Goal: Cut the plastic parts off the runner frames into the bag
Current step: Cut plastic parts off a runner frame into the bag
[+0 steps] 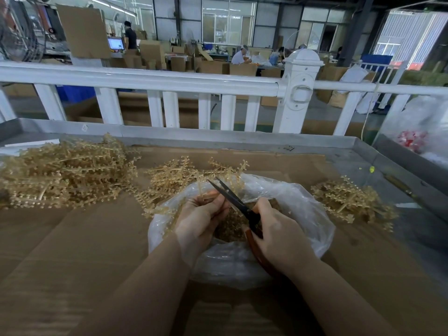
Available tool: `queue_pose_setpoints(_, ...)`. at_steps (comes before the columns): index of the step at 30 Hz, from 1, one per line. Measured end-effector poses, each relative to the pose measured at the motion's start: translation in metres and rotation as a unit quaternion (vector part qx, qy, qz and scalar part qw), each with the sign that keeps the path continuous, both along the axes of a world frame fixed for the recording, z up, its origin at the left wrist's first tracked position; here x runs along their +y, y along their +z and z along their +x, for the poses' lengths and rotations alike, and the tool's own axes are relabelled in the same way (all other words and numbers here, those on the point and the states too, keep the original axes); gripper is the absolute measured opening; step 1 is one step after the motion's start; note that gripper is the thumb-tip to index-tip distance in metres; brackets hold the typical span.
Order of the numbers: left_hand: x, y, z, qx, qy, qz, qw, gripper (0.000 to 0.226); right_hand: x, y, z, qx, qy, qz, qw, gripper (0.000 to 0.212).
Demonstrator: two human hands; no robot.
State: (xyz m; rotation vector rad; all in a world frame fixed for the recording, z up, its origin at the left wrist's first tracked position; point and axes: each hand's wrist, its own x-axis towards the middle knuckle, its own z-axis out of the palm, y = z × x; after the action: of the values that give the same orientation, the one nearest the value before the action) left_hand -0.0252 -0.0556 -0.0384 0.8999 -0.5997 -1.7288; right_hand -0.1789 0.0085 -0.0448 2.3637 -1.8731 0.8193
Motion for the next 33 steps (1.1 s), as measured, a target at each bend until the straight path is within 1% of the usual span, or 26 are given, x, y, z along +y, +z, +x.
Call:
queue_pose_setpoints(8,0.0031,0.0015,-0.0003,0.001,-0.003,-0.004,1.0,0.013,0.0018,-0.0007,0.0005,0.005,-0.007,0.002,1.0,0.028)
queue_pose_setpoints(20,0.004,-0.0004,0.0024,0.005,-0.01,-0.012,1.0,0.015,0.0003,0.0,-0.0001,-0.007,0.005,0.004,1.0,0.022)
queue_pose_setpoints(24,0.0043,0.0019,0.0033,0.017,-0.014,-0.007,1.0,0.011,0.0045,0.0009,-0.0001,-0.029,0.003,-0.01,1.0,0.018)
queue_pose_setpoints(26,0.0032,0.0019,0.0031,0.014,-0.016,-0.003,1.0,0.014,0.0058,0.0014,-0.001,-0.036,-0.009,-0.019,0.999,0.02)
queue_pose_setpoints(29,0.001,0.0008,0.0025,0.023,-0.018,0.005,1.0,0.009,0.0053,0.0034,-0.001,-0.042,-0.027,-0.021,0.999,0.024)
queue_pose_setpoints(33,0.0011,-0.0001,0.0043,0.036,-0.02,0.001,0.999,0.008,0.0038,0.0068,0.0005,-0.069,-0.035,0.005,0.997,0.027)
